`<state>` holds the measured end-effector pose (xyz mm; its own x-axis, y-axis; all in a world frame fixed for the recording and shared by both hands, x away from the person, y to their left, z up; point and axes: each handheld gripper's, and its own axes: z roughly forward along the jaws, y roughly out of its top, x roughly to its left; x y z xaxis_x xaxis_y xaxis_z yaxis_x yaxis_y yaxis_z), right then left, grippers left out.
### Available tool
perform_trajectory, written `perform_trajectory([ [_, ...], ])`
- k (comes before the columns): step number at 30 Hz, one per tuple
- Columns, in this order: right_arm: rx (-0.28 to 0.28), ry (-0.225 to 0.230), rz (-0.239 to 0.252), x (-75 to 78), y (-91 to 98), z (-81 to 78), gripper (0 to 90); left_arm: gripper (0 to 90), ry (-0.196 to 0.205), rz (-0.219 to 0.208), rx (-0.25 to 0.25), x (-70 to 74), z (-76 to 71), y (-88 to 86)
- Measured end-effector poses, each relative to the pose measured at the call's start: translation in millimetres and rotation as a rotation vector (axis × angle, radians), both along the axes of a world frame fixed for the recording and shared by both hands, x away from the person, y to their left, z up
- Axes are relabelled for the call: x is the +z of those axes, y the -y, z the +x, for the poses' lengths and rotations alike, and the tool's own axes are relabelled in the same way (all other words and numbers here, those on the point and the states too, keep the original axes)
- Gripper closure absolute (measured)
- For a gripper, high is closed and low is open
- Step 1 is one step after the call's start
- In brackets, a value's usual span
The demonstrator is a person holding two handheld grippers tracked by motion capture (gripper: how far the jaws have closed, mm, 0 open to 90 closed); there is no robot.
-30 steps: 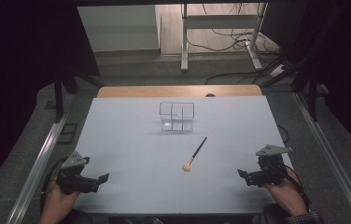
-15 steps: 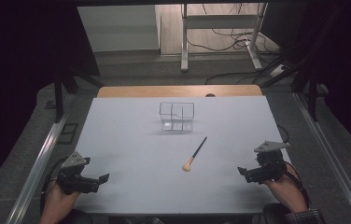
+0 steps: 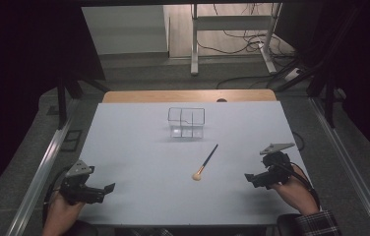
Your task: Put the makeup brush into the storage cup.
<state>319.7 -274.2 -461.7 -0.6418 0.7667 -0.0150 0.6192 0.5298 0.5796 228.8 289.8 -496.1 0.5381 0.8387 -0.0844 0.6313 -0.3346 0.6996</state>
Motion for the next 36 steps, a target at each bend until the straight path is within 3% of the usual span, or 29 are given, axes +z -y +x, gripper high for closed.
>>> perform_trajectory([
  [4, 0.009, -0.003, -0.009, 1.8, -4.0, 4.3, 0.0, 0.0, -0.001, 0.002, 0.001, 0.0, 0.0, 0.0],
  [5, 0.009, -0.023, 0.000, 3.1, -5.4, 7.5, 0.0, 0.0, -0.001, 0.003, 0.001, 0.0, 0.0, 0.0],
  [9, 0.007, -0.033, 0.016, 5.1, -8.2, 11.6, 0.0, 0.0, -0.001, 0.004, 0.004, 0.1, -0.2, -0.4],
  [22, 0.088, -0.040, -0.048, 7.6, -28.0, 25.7, 0.0, 0.0, -0.006, 0.008, 0.004, -0.3, -0.4, 0.0],
  [36, 0.122, -0.040, -0.056, 4.5, -42.4, 41.0, 0.0, 0.0, -0.009, 0.013, 0.002, -0.4, -0.7, 0.5],
])
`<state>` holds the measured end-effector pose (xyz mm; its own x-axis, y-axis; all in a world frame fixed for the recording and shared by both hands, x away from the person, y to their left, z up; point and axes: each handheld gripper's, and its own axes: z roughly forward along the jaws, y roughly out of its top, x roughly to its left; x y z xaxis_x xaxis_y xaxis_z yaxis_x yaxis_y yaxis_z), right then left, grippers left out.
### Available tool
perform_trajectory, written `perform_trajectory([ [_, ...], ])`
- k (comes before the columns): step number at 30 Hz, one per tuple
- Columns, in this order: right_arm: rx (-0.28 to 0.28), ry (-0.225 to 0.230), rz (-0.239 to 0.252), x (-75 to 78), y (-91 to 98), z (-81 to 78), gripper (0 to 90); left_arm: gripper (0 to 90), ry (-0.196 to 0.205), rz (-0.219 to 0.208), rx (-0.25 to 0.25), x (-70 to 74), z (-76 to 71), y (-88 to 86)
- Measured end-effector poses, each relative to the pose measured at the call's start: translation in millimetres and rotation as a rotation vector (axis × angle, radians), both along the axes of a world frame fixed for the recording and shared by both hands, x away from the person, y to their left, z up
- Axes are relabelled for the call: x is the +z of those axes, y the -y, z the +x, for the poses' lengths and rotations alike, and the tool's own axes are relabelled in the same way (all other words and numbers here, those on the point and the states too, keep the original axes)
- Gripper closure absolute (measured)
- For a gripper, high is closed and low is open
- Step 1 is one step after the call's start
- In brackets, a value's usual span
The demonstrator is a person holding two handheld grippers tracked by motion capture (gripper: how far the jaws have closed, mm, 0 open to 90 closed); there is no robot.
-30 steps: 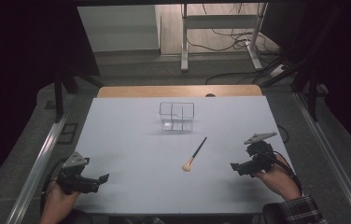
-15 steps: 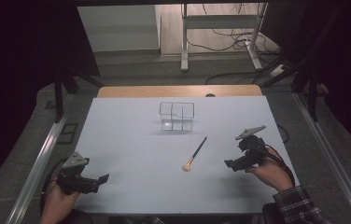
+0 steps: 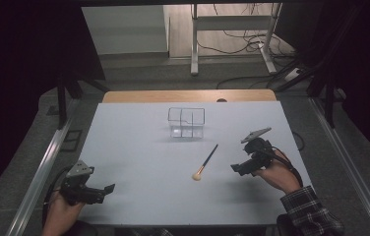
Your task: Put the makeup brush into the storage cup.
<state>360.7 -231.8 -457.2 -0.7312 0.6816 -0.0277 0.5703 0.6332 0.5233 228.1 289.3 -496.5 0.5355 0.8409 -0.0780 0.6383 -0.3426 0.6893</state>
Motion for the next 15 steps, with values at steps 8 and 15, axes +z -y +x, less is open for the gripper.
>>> perform_trajectory([
  [8, 0.032, 0.001, -0.026, -3.6, -8.7, 9.0, 0.0, 0.0, 0.001, 0.002, -0.001, 0.0, 0.0, 0.3],
  [15, 0.049, -0.006, -0.044, -5.6, -18.1, 15.7, 0.0, 0.0, -0.001, 0.003, -0.003, 0.0, -0.1, 0.7],
])
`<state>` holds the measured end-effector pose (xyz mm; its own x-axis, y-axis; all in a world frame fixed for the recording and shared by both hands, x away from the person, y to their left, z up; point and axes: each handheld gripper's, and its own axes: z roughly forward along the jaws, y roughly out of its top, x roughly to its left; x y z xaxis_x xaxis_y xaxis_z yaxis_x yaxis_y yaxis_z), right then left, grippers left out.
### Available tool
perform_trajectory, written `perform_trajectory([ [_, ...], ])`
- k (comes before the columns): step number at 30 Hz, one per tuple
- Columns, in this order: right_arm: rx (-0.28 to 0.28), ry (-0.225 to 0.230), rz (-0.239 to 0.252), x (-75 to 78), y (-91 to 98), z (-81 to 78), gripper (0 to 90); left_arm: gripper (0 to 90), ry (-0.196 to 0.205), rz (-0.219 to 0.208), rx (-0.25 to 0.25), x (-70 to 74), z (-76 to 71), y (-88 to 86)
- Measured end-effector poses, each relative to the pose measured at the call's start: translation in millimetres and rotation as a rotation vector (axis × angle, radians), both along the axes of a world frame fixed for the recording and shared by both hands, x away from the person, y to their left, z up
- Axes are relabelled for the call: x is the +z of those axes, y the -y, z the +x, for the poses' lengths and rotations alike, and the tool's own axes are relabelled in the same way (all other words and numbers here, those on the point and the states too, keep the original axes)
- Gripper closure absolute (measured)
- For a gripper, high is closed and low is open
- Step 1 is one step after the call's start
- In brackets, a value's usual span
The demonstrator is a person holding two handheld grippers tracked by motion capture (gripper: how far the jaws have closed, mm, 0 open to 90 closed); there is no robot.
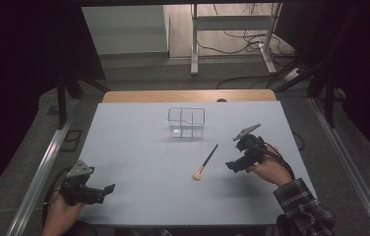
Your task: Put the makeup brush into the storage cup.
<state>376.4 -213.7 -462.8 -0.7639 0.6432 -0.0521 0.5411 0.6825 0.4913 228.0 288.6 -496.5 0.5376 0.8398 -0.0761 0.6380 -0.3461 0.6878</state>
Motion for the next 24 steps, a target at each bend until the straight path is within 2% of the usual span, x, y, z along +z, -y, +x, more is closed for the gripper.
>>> perform_trajectory([
  [10, 0.021, 0.007, -0.021, -1.3, -14.3, 8.9, 0.0, 0.0, -0.004, 0.002, -0.003, -0.3, 0.2, 0.5],
  [24, 0.074, -0.024, -0.041, -8.0, -42.5, 22.3, 0.0, 0.0, -0.004, 0.002, -0.002, -0.5, 0.3, 0.3],
])
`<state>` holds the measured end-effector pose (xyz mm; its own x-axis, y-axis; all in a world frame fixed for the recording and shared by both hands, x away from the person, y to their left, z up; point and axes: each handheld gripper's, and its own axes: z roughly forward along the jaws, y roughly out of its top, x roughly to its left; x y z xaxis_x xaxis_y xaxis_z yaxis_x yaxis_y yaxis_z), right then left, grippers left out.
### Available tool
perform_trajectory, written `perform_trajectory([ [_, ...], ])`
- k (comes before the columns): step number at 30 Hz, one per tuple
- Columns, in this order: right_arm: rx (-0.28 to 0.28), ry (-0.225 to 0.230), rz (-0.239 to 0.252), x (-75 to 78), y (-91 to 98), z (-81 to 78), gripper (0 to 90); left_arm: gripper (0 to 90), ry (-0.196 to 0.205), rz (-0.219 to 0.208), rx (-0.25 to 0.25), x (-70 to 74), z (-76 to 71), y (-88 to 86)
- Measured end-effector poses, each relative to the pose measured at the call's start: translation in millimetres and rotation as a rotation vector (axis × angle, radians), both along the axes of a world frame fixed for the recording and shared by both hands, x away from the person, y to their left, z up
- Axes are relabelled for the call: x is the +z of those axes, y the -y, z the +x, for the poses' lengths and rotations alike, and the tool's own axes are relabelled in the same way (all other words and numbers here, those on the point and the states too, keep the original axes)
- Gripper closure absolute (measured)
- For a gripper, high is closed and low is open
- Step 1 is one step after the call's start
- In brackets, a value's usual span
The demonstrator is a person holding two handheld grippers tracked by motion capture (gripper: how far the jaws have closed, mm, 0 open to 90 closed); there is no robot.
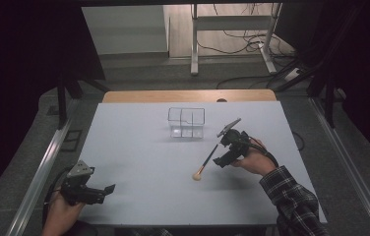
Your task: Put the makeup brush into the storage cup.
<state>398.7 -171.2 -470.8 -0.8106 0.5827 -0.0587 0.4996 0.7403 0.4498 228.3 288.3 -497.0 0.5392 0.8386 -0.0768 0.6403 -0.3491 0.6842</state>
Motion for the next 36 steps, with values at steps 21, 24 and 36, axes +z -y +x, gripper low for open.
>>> perform_trajectory([
  [21, 0.073, -0.019, -0.026, -6.2, -31.3, 10.6, 0.0, 0.0, -0.002, 0.001, -0.003, -0.2, 0.0, 0.2],
  [24, 0.087, -0.018, -0.035, -7.4, -37.0, 12.0, 0.2, 0.0, -0.002, 0.001, -0.004, -0.2, 0.1, 0.1],
  [36, 0.148, -0.030, -0.045, -16.1, -56.3, 15.4, 2.1, 0.0, -0.002, 0.000, -0.005, -0.3, -0.1, 0.0],
])
